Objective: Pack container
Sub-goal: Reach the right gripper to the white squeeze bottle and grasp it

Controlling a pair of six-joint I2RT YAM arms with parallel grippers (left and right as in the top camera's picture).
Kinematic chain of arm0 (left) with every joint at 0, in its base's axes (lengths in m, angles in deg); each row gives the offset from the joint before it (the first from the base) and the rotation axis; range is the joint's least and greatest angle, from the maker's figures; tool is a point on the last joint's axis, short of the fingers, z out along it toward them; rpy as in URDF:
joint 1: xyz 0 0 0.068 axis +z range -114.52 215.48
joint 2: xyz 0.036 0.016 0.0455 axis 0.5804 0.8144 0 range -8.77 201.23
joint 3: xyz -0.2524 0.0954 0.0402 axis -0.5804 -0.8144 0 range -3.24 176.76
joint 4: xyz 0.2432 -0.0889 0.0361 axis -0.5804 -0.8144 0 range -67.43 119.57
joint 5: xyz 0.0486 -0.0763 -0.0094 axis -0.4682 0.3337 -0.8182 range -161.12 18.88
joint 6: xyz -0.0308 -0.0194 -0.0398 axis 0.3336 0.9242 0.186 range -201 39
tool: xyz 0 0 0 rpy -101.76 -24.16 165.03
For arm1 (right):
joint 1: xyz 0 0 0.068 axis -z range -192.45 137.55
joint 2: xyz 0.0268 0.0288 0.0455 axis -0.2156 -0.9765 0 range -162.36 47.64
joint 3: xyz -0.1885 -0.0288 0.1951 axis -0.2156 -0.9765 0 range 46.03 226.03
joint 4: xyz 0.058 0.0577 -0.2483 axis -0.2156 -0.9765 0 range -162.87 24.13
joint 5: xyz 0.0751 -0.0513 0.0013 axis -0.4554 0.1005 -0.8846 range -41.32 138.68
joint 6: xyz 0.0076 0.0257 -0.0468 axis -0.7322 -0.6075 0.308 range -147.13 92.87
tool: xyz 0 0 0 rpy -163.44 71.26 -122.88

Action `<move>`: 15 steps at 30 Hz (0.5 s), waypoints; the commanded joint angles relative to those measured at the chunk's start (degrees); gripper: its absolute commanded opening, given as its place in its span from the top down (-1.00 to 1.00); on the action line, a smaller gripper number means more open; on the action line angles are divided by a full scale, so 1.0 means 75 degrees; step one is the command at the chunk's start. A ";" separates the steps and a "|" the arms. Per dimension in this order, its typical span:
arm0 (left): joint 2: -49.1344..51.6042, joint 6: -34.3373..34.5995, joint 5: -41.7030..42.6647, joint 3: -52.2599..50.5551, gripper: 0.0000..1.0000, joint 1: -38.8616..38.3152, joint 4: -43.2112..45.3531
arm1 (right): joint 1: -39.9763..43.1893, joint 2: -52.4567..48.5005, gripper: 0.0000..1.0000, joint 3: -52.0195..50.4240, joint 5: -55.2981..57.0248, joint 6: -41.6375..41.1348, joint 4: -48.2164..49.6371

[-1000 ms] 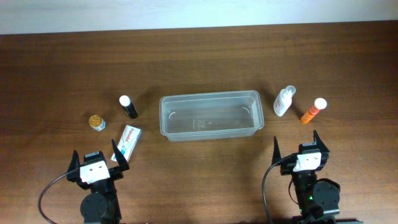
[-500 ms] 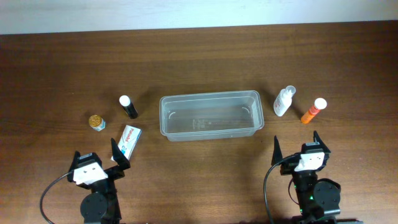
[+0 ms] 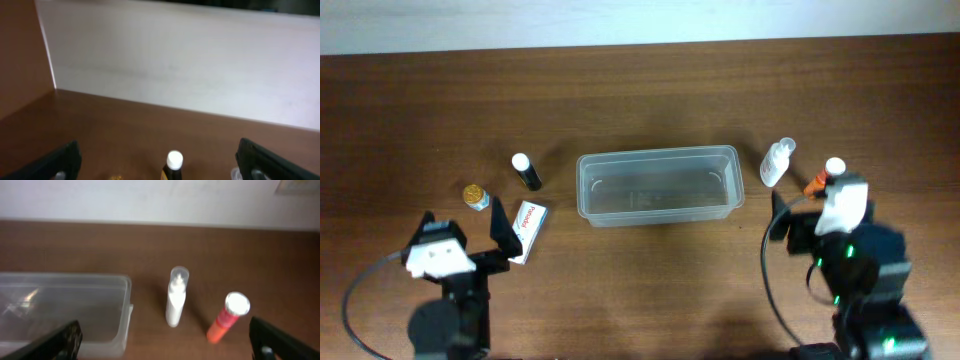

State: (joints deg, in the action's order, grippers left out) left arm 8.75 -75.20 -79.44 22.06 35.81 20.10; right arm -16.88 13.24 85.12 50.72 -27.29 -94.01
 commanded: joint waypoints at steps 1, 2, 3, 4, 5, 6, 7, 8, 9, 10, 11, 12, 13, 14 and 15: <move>0.1288 -0.0417 0.0338 0.1259 -0.99 -0.0009 -0.0985 | 0.0000 -0.1355 -0.97 0.1813 -0.0178 -0.0105 -0.0886; 0.1702 -0.0417 0.0338 0.1623 -0.99 -0.0009 -0.1352 | 0.0000 -0.1804 -0.97 0.2366 -0.0224 -0.0105 -0.1297; 0.2052 -0.0417 0.0338 0.1920 -0.99 -0.0009 -0.1649 | 0.0000 -0.2171 -0.97 0.2812 -0.0242 -0.0102 -0.1629; 0.2413 -0.0417 0.0341 0.2226 -0.99 -0.0009 -0.1941 | 0.0003 -0.2629 -0.97 0.3360 -0.0245 -0.0102 -0.2049; 0.2789 -0.0414 0.0344 0.2547 -0.99 -0.0009 -0.2261 | 0.0003 -0.3095 -0.97 0.3902 -0.0248 -0.0102 -0.2471; 0.3150 -0.0414 0.0347 0.2868 -0.99 -0.0009 -0.2585 | 0.0003 -0.3494 -0.97 0.4339 -0.0248 -0.0102 -0.2812; 0.3515 -0.0414 0.0376 0.3200 -0.99 -0.0009 -0.2929 | 0.0003 -0.3966 -0.97 0.4858 -0.0248 -0.0102 -0.3217; 0.3864 -0.0414 0.0379 0.3526 -0.99 -0.0009 -0.3281 | 0.0003 -0.4427 -0.97 0.5339 -0.0248 -0.0105 -0.3602; 0.4223 -0.0411 0.0402 0.3873 -0.99 -0.0009 -0.3660 | 0.0003 -0.4911 -0.97 0.5837 -0.0256 -0.0105 -0.4007; 0.4584 -0.0411 0.0402 0.4223 -0.99 -0.0009 -0.4060 | 0.0003 -0.5301 -0.97 0.6231 -0.0277 -0.0099 -0.4334; 0.4998 -0.0411 0.0402 0.4616 -0.99 -0.0009 -0.4517 | 0.0003 -0.5747 -0.97 0.6674 -0.0315 -0.0099 -0.4689; 0.5301 -0.0411 0.0405 0.4902 -0.99 -0.0009 -0.4846 | 0.0003 -0.6169 -0.97 0.7079 -0.0428 -0.0099 -0.4998; 0.5703 -0.0411 0.0402 0.5272 -0.99 -0.0009 -0.5281 | 0.0000 -0.6508 -0.97 0.7385 -0.0522 -0.0096 -0.5222; 0.6035 -0.0411 0.0405 0.5566 -0.99 -0.0009 -0.5630 | 0.0003 -0.6878 -0.97 0.7702 -0.0565 -0.0096 -0.5467; 0.6368 -0.0411 0.0425 0.5826 -0.99 -0.0009 -0.5954 | 0.0003 -0.7204 -0.97 0.7944 -0.0557 -0.0087 -0.5622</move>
State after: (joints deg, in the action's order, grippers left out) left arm 50.52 -77.36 -77.06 59.72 35.81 -20.49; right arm -16.88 -34.62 138.91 48.30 -27.38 -133.81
